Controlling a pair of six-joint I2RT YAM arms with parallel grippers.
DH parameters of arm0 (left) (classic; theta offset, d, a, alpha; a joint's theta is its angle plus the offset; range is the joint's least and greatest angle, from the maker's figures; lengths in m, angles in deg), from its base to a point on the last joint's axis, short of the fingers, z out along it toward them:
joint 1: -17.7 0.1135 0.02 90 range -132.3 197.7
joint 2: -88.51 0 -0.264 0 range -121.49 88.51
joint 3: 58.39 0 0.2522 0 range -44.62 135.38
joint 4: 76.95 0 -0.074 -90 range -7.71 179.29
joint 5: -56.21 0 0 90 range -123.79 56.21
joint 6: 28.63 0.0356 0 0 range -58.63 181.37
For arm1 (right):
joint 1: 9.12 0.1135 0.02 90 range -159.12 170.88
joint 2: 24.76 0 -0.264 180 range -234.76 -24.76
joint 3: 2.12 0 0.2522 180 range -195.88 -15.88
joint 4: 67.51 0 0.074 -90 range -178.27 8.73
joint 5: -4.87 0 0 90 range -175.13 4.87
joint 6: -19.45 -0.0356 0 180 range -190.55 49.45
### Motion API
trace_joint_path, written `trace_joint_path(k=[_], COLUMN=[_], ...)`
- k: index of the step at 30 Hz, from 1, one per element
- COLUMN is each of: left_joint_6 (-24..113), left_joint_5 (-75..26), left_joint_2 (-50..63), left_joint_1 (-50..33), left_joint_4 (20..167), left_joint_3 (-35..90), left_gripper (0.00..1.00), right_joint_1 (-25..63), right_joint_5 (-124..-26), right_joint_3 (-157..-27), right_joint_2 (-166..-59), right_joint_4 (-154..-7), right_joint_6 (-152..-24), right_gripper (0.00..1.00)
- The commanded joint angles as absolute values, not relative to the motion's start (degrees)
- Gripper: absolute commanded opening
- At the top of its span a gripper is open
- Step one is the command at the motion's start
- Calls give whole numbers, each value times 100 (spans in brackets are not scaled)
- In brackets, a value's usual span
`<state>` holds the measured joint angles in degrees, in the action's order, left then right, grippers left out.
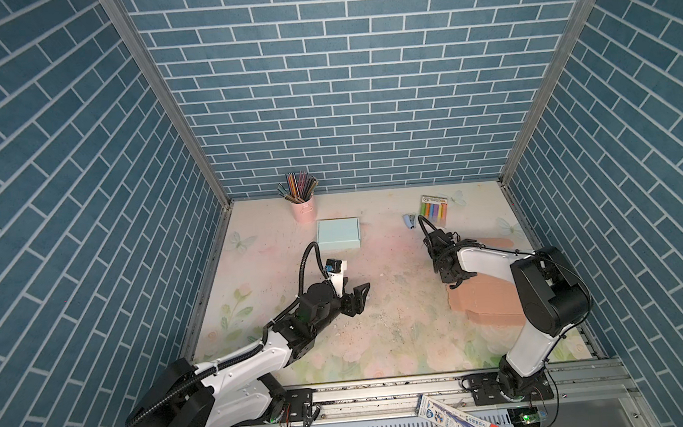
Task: Fold the paper box
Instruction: 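Grasp the peach blank's edge with the right gripper, then drag the peach blank toward the left gripper with the right gripper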
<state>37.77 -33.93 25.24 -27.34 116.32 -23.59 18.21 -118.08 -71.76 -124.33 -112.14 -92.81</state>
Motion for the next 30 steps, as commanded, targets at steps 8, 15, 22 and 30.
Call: trace_joint_path(k=[8,15,22,30], left_joint_6=[3725,3749,3591,3103], left_joint_5=[-3454,-3756,-3790,-3493], left_joint_2=[3383,4029,4091,4567], left_joint_1=[-2762,-2757,-2759,-2292], left_joint_4=[11608,11222,10871,10593], left_joint_3=[-2612,-2591,-2350,-2455], left_gripper=[78,78,78,78], right_joint_1=[2041,2075,2643,4319], right_joint_5=[-12082,-11883,-11693,-11210], right_joint_3=[-7115,-6932,-7029,-7040], right_joint_2=[-12153,-11786,-11282,-10285], right_joint_4=[-11704,-11547,-11564,-10500], right_joint_6=[-9655,-9622,-9530,-7972], right_gripper=[6,2,0,0])
